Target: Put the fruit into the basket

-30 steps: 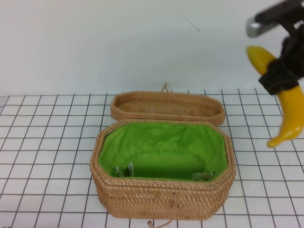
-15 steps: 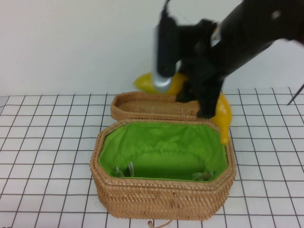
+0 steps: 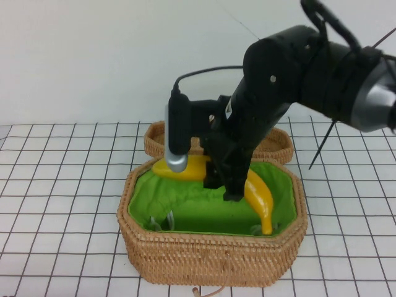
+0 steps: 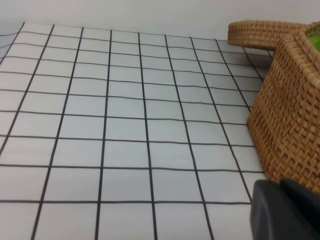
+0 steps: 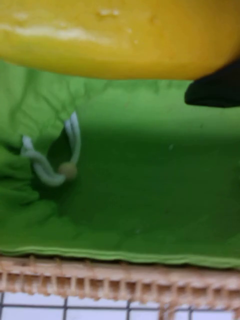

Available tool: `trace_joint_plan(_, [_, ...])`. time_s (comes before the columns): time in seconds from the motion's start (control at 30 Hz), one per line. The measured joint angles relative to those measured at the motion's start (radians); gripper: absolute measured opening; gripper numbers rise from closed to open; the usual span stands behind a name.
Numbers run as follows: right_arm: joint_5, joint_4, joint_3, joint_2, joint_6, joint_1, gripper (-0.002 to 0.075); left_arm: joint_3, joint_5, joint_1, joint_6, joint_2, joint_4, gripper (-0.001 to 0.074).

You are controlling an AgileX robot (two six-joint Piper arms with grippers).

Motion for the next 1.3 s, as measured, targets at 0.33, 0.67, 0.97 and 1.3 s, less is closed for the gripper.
trace_joint_plan(0.33, [0.006, 0.045, 0.000, 0.070, 0.046, 0.000, 0.0352, 0.000, 0.000, 0.000, 0.000, 0.000, 0.000, 0.0000])
trace_joint_plan(0.67, [-0.026, 0.037, 0.000, 0.075, 0.152, 0.000, 0.0566, 0.000, 0.000, 0.000, 0.000, 0.000, 0.000, 0.0000])
trace_joint_plan(0.97, [0.020, -0.012, -0.035, -0.024, 0.270, 0.000, 0.0022, 0.000, 0.000, 0.000, 0.000, 0.000, 0.000, 0.0000])
trace_joint_plan(1.3, [0.060, 0.084, -0.054, -0.300, 0.425, -0.154, 0.0001, 0.000, 0.000, 0.000, 0.000, 0.000, 0.000, 0.0000])
